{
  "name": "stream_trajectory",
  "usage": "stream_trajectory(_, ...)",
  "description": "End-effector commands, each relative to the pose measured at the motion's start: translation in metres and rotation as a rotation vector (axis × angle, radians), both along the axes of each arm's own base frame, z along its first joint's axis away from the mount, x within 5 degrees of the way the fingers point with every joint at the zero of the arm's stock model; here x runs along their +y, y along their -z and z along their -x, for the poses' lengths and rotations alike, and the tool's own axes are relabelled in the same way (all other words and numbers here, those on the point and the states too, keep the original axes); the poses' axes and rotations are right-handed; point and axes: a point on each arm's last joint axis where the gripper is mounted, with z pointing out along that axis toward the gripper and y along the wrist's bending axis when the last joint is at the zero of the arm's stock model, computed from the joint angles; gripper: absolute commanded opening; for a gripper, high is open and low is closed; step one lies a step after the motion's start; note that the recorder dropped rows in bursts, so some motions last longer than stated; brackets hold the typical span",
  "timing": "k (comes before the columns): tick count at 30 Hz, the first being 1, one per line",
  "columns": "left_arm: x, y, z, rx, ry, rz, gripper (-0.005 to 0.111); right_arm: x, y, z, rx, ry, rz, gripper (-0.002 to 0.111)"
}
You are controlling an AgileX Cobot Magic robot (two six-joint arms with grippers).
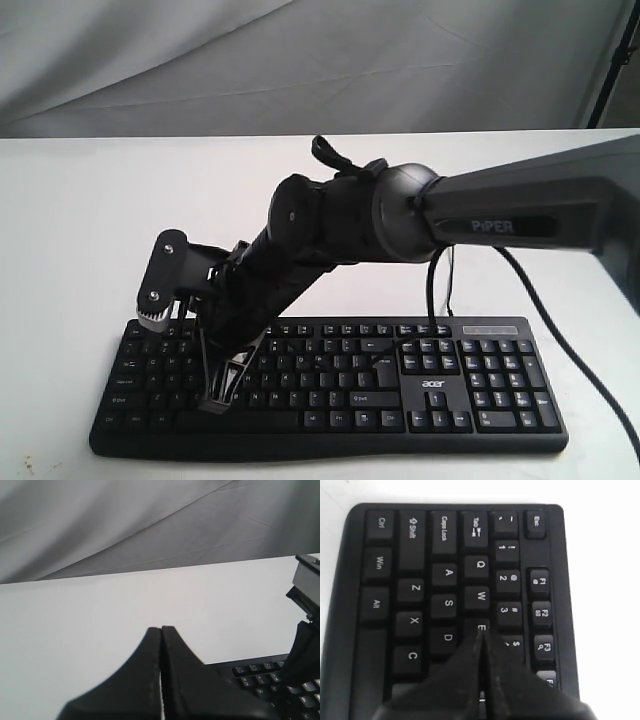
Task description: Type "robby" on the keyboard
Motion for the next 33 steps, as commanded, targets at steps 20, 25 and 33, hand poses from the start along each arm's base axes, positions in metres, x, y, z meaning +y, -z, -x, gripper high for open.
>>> stream_trajectory(20, 0.0, 0.001, 0.0, -0.005, 0.005, -0.001, 0.0, -0.073, -0.033, 0.006, 0.01, 0.099, 0.021, 0.0)
stream_trajectory(25, 0.0, 0.001, 0.0, -0.005, 0.005, -0.001, 0.0, -0.078, -0.026, 0.009, 0.02, 0.125, 0.032, 0.0)
stream_trajectory(33, 0.0, 0.001, 0.0, -0.005, 0.005, -0.001, 0.0, -0.093, -0.016, 0.003, 0.042, 0.176, 0.052, 0.0)
